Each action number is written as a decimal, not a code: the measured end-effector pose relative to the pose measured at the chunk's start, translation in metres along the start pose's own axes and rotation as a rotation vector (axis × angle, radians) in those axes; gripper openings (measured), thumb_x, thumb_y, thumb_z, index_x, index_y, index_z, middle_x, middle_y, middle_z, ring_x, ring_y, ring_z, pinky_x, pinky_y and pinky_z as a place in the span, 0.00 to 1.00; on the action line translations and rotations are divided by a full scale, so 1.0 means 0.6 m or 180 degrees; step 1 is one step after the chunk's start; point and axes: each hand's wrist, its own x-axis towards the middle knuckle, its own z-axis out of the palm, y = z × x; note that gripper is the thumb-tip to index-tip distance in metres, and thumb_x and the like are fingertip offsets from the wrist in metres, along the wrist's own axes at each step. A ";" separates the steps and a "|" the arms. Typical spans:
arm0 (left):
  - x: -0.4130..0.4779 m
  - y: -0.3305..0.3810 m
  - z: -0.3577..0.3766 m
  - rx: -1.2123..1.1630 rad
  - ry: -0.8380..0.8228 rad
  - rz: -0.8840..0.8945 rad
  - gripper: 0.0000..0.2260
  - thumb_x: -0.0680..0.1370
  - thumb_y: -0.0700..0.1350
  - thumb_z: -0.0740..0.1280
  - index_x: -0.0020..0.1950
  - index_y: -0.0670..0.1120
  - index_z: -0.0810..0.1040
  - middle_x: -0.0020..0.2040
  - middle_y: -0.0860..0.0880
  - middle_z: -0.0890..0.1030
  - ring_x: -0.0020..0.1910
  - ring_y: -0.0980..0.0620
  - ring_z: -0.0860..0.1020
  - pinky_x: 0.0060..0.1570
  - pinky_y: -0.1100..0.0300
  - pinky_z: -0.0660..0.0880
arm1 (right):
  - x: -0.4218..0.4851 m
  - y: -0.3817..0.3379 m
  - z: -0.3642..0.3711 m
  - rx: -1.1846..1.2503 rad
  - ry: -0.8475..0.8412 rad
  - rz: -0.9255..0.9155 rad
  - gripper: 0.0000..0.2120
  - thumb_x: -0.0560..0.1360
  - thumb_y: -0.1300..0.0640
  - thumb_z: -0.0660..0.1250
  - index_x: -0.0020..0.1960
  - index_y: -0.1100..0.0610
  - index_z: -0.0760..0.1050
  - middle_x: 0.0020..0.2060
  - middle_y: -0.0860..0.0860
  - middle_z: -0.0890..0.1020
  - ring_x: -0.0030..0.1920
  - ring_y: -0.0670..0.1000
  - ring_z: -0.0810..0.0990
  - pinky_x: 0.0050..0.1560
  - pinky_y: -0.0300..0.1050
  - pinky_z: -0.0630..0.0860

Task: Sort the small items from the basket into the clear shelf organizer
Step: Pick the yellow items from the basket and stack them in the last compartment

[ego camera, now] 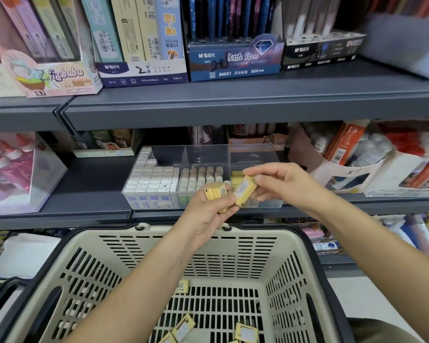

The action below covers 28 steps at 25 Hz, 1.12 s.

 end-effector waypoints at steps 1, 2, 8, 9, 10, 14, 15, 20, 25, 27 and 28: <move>0.001 -0.001 0.002 0.0066 0.0065 0.0085 0.11 0.72 0.28 0.67 0.47 0.44 0.75 0.39 0.49 0.83 0.39 0.54 0.83 0.37 0.63 0.79 | -0.001 0.001 0.004 0.0101 0.0082 0.0086 0.09 0.75 0.62 0.65 0.55 0.58 0.79 0.43 0.55 0.85 0.42 0.48 0.84 0.44 0.37 0.80; 0.002 -0.003 0.004 0.0148 0.0120 0.0142 0.13 0.72 0.27 0.66 0.47 0.44 0.75 0.39 0.49 0.82 0.39 0.54 0.83 0.37 0.63 0.79 | -0.001 0.002 0.006 0.0093 0.0159 0.0144 0.08 0.74 0.61 0.66 0.52 0.58 0.80 0.42 0.56 0.85 0.42 0.48 0.84 0.44 0.37 0.81; -0.001 -0.014 0.016 0.0423 0.0247 0.0444 0.12 0.73 0.28 0.66 0.50 0.44 0.73 0.42 0.47 0.78 0.44 0.52 0.79 0.42 0.63 0.79 | -0.009 0.001 0.015 -0.0662 0.0239 0.0204 0.06 0.72 0.54 0.70 0.43 0.56 0.83 0.38 0.51 0.85 0.40 0.45 0.83 0.44 0.37 0.79; -0.001 -0.013 0.018 0.0458 0.0256 0.0476 0.12 0.73 0.29 0.66 0.50 0.44 0.73 0.42 0.47 0.78 0.44 0.52 0.79 0.42 0.63 0.79 | -0.010 0.002 0.018 -0.0963 0.0268 0.0153 0.04 0.71 0.53 0.71 0.42 0.53 0.82 0.37 0.48 0.85 0.39 0.44 0.82 0.46 0.39 0.79; -0.002 -0.012 0.019 0.0512 0.0255 0.0488 0.11 0.74 0.29 0.66 0.49 0.44 0.73 0.42 0.46 0.78 0.44 0.51 0.80 0.42 0.63 0.79 | -0.009 0.002 0.019 -0.1124 0.0288 0.0117 0.02 0.70 0.54 0.72 0.41 0.51 0.82 0.36 0.47 0.84 0.39 0.43 0.82 0.46 0.40 0.78; -0.007 -0.011 0.009 0.0878 0.0236 0.0463 0.09 0.74 0.35 0.68 0.53 0.42 0.74 0.42 0.46 0.79 0.41 0.53 0.80 0.41 0.63 0.78 | 0.021 -0.003 -0.015 -0.1124 0.0754 -0.0034 0.05 0.71 0.61 0.70 0.42 0.51 0.79 0.34 0.47 0.82 0.35 0.42 0.79 0.39 0.30 0.75; -0.007 -0.009 0.004 0.0912 0.0258 0.0443 0.09 0.74 0.36 0.68 0.52 0.43 0.74 0.40 0.47 0.80 0.40 0.53 0.79 0.40 0.63 0.78 | 0.033 -0.003 -0.027 -0.1375 0.1039 -0.0084 0.05 0.70 0.60 0.70 0.43 0.51 0.79 0.33 0.44 0.80 0.34 0.40 0.77 0.37 0.27 0.71; -0.018 -0.009 -0.015 0.0803 0.0058 0.0291 0.04 0.75 0.37 0.67 0.47 0.46 0.76 0.32 0.53 0.80 0.35 0.56 0.79 0.35 0.64 0.77 | 0.077 0.026 -0.036 -0.2620 0.0933 -0.0252 0.09 0.72 0.56 0.68 0.52 0.56 0.76 0.40 0.48 0.79 0.43 0.49 0.78 0.43 0.36 0.69; -0.019 -0.008 -0.021 0.0728 0.0107 0.0229 0.05 0.75 0.36 0.67 0.49 0.44 0.76 0.33 0.52 0.80 0.35 0.55 0.80 0.35 0.64 0.77 | 0.104 0.047 -0.021 -0.2698 0.0611 0.0092 0.13 0.74 0.59 0.64 0.59 0.57 0.70 0.46 0.53 0.79 0.45 0.53 0.76 0.44 0.39 0.69; -0.019 -0.006 -0.022 0.0725 0.0108 0.0204 0.05 0.76 0.36 0.67 0.49 0.43 0.75 0.34 0.51 0.80 0.36 0.54 0.80 0.35 0.63 0.77 | 0.108 0.051 -0.017 -0.2910 0.0385 0.0177 0.10 0.75 0.60 0.62 0.56 0.57 0.70 0.46 0.54 0.78 0.44 0.54 0.75 0.42 0.40 0.68; -0.019 -0.006 -0.021 0.0705 0.0114 0.0186 0.05 0.76 0.36 0.67 0.50 0.43 0.75 0.35 0.50 0.79 0.36 0.54 0.80 0.35 0.63 0.77 | 0.109 0.052 -0.015 -0.3071 0.0261 0.0209 0.09 0.75 0.60 0.60 0.55 0.57 0.70 0.47 0.55 0.78 0.44 0.54 0.75 0.43 0.41 0.68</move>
